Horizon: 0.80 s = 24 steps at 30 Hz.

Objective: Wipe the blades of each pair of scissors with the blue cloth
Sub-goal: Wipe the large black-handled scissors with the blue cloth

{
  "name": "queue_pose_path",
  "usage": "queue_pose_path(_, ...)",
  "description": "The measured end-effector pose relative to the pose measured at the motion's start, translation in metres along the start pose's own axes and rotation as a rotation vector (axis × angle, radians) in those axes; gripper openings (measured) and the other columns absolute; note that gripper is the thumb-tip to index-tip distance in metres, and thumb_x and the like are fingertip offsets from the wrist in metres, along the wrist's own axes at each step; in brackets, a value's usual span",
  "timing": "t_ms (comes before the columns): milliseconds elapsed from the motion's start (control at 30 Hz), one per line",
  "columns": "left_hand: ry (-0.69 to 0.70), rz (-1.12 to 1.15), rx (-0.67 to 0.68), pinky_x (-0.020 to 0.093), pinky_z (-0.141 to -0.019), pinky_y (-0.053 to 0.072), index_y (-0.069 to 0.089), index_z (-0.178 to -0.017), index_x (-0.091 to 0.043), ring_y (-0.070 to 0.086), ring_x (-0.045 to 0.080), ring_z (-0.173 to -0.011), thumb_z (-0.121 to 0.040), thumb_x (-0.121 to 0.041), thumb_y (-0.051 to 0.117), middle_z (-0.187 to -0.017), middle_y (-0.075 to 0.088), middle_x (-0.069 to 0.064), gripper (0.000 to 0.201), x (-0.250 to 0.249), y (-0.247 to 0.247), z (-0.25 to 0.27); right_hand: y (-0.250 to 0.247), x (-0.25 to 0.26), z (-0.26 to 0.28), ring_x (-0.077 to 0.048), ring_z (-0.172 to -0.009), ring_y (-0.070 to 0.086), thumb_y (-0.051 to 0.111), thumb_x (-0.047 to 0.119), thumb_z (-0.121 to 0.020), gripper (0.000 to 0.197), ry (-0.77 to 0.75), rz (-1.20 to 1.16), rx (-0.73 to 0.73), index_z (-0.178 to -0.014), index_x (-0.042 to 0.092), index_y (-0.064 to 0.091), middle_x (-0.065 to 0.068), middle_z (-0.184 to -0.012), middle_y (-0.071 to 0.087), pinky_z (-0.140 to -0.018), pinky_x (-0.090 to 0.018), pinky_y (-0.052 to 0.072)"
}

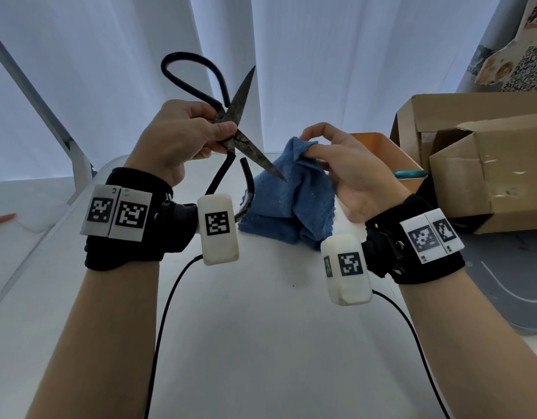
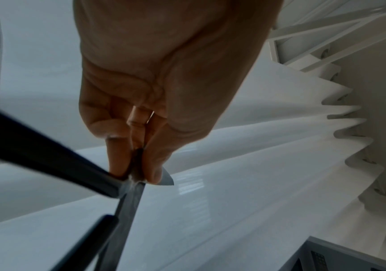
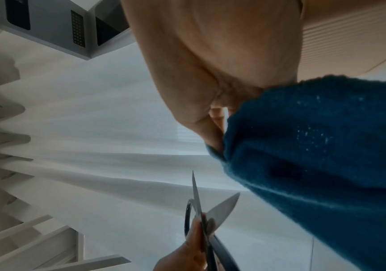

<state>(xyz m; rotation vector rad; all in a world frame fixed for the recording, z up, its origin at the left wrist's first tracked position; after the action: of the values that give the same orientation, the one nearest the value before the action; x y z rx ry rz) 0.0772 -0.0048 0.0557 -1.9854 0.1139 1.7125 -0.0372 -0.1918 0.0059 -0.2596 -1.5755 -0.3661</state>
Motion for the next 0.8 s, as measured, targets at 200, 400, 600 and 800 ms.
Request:
queue_pose_path(200,-0.013,0.016,0.013,0.021,-0.064,0.044,0.068,-0.096,-0.010,0.068,0.008,-0.061,-0.089,-0.010,0.071,-0.067,0.073,-0.004,0.007,0.001,0.000,0.001,0.008,0.003,0.003,-0.016,-0.084,0.066,0.052,-0.001,-0.096,0.023,-0.028,-0.073,0.027,-0.087,0.012,0.068,-0.007,-0.093,0.069,-0.090,-0.033,0.055)
queue_pose_path(400,-0.010,0.008,0.032,0.019,-0.061,0.045,0.068,-0.092,-0.013,0.067,0.008,-0.060,-0.088,-0.010,0.072,-0.068,0.073,-0.002,0.006,-0.001,0.006,0.002,0.015,0.004,0.006,-0.017,-0.084,0.067,0.059,0.003,-0.096,0.011,-0.028,-0.032,0.142,-0.099,0.007,0.069,-0.011,-0.095,0.069,-0.082,-0.027,0.058)
queue_pose_path(600,-0.005,0.026,0.050,0.019,-0.060,0.046,0.068,-0.094,-0.012,0.068,0.011,-0.062,-0.088,-0.010,0.072,-0.068,0.072,-0.002,0.008,-0.003,0.012,0.002,0.015,-0.001,0.005,-0.025,-0.089,0.067,0.073,0.005,-0.085,0.022,0.023,-0.054,0.187,-0.106,0.007,0.065,-0.014,-0.099,0.068,-0.077,-0.027,0.059)
queue_pose_path(800,-0.003,0.004,0.021,0.016,-0.055,0.044,0.067,-0.099,-0.008,0.066,0.008,-0.057,-0.089,-0.008,0.071,-0.075,0.072,0.002,0.011,-0.002,0.015,0.002,0.018,-0.003,0.003,-0.023,-0.081,0.068,0.070,-0.003,-0.086,0.019,0.011,-0.010,0.158,-0.098,0.010,0.065,-0.010,-0.088,0.069,-0.077,-0.031,0.060)
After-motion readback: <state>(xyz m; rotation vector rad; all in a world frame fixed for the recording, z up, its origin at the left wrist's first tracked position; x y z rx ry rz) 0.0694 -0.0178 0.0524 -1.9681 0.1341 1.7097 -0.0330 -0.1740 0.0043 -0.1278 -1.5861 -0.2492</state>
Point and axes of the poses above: each hand's wrist, its own z-axis away from the middle knuckle, its own y-axis out of the palm, x = y × z, the point moved 4 cm from there along -z, towards the middle knuckle
